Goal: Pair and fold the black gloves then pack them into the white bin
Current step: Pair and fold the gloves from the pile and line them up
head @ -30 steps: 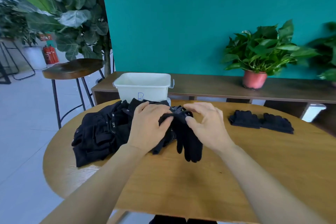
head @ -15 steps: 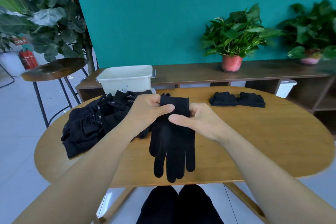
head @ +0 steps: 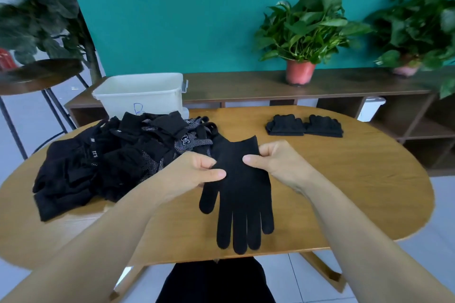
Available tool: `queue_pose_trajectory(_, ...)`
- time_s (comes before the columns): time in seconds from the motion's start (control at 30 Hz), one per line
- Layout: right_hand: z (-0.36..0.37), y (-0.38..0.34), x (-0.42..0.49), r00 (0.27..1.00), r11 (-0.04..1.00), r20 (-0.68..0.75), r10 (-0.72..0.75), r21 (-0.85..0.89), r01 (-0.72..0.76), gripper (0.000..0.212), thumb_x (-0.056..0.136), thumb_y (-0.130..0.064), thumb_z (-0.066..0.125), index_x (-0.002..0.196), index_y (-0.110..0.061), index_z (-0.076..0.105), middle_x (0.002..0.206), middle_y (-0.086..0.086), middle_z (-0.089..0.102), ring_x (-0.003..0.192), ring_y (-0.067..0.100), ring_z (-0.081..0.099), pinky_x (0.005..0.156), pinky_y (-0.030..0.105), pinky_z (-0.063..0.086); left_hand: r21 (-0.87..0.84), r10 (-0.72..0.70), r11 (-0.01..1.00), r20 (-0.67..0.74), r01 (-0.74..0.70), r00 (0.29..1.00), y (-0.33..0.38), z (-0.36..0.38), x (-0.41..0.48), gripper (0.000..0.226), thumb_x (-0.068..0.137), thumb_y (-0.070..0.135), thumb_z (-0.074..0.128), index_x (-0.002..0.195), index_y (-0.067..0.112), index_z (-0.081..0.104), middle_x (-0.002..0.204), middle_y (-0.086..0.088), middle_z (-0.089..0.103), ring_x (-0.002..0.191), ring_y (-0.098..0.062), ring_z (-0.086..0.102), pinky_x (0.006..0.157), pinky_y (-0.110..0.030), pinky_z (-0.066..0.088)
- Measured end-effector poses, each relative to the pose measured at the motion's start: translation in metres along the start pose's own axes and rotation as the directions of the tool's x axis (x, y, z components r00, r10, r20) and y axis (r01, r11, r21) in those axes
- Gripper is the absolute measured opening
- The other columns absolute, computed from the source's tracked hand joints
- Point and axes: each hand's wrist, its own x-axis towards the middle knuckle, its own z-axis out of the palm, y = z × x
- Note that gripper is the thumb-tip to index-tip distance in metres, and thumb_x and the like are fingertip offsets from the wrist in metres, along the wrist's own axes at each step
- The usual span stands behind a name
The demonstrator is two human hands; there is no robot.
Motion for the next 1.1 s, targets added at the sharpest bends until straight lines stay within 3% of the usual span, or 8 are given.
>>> queue_pose_trajectory(0.17, -0.025, 0.008, 0.041, 0.993, 0.984, -0.115, 0.004, -0.178, -0.025, 0.03, 0.091, -0.023, 0.069, 0.073, -0.002, 0.059, 0.075, 0.014, 0.065, 0.069, 0.022, 0.062, 0.068, 0.032, 0.053, 0.098, 0.101, 0.991, -0.147, -0.087, 0.984, 0.003, 0.01, 0.054, 0.05, 0.09, 0.018, 0.07, 0.064, -0.005, 0.035, 0.064, -0.003, 0.026, 0.06, -0.016, 0.024, 0.059, -0.028, 0.02)
queue_pose_trajectory(0.3, -0.048, 0.007, 0.057, 0.984, 0.947, -0.148, -0.097, -0.317, 0.046, 0.02, 0.091, -0.024, 0.068, 0.083, -0.006, 0.072, 0.08, 0.01, 0.073, 0.076, 0.025, 0.069, 0.079, 0.045, 0.057, 0.122, 0.184, 0.978, -0.148, -0.167, 0.972, 0.004, 0.013, 0.09, 0.04, 0.091, 0.019, 0.067, 0.066, -0.006, 0.048, 0.064, -0.004, 0.038, 0.06, -0.018, 0.028, 0.057, -0.028, 0.023)
queue_pose_trajectory(0.4, -0.045, 0.034, 0.048, 0.993, 0.79, -0.077, -0.092, -0.613, 0.026, 0.02, 0.092, -0.032, 0.064, 0.09, -0.015, 0.075, 0.078, 0.006, 0.069, 0.074, 0.023, 0.059, 0.083, 0.043, 0.05, 0.256, 0.189, 0.955, -0.143, -0.149, 0.972, -0.022, 0.03, 0.097, 0.049, 0.09, 0.012, 0.068, 0.048, 0.026, 0.049, 0.052, 0.012, 0.036, 0.049, -0.006, 0.029, 0.051, -0.025, 0.026)
queue_pose_trajectory(0.5, -0.027, 0.083, 0.028, 0.993, 0.63, 0.033, -0.117, -0.77, 0.1, 0.018, 0.093, -0.038, 0.062, 0.106, -0.036, 0.074, 0.1, -0.012, 0.071, 0.107, 0.01, 0.06, 0.101, 0.036, 0.035, 0.445, 0.244, 0.876, -0.077, -0.186, 0.967, -0.059, 0.055, 0.078, 0.022, 0.093, 0.017, 0.067, 0.08, 0.033, 0.075, 0.083, 0.011, 0.072, 0.074, 0.002, 0.063, 0.091, -0.022, 0.045)
queue_pose_trajectory(0.57, -0.014, 0.11, 0.011, 0.98, 0.557, 0.091, -0.178, -0.811, 0.177, 0.022, 0.082, -0.036, 0.075, 0.103, -0.041, 0.074, 0.11, -0.013, 0.072, 0.121, 0.008, 0.057, 0.102, 0.038, 0.029, 0.595, 0.308, 0.771, -0.034, -0.228, 0.951, -0.081, 0.064, 0.067, 0.02, 0.091, 0.017, 0.068, 0.107, 0.027, 0.076, 0.121, 0.014, 0.068, 0.115, 0.007, 0.055, 0.117, -0.024, 0.021)
queue_pose_trajectory(0.73, 0.005, 0.147, -0.013, 0.928, 0.433, 0.113, -0.354, -0.86, 0.27, 0.062, 0.026, -0.017, 0.096, 0.084, -0.027, 0.078, 0.097, -0.001, 0.076, 0.102, 0.024, 0.071, 0.091, 0.042, 0.048, 0.739, 0.458, 0.576, 0.064, -0.351, 0.887, -0.102, 0.077, 0.048, 0.044, 0.072, 0.004, 0.081, 0.109, 0.028, 0.075, 0.12, 0.007, 0.07, 0.119, -0.008, 0.06, 0.116, -0.033, 0.027)
queue_pose_trajectory(0.97, -0.002, 0.138, -0.017, 0.878, 0.522, -0.061, -0.475, -0.823, 0.226, 0.046, 0.065, -0.008, 0.043, 0.095, -0.018, 0.077, 0.104, 0.002, 0.075, 0.111, 0.023, 0.066, 0.095, 0.037, 0.033, 0.729, 0.351, 0.651, -0.04, -0.213, 0.936, -0.085, 0.067, 0.046, 0.071, 0.082, -0.012, 0.046, 0.146, 0.019, 0.045, 0.155, 0.006, 0.034, 0.144, 0.003, 0.016, 0.121, -0.024, -0.007)
queue_pose_trajectory(1.1, 0.011, 0.127, 0.006, 0.913, 0.534, -0.116, -0.391, -0.836, 0.122, 0.047, 0.082, -0.018, 0.037, 0.112, -0.007, 0.072, 0.113, 0.01, 0.072, 0.114, 0.025, 0.065, 0.102, 0.037, 0.037, 0.761, 0.289, 0.637, -0.093, -0.119, 0.953, -0.066, 0.09, 0.055, 0.054, 0.105, 0.014, 0.034, 0.156, 0.015, 0.018, 0.164, 0.002, 0.009, 0.148, -0.003, -0.003, 0.119, -0.025, -0.013)
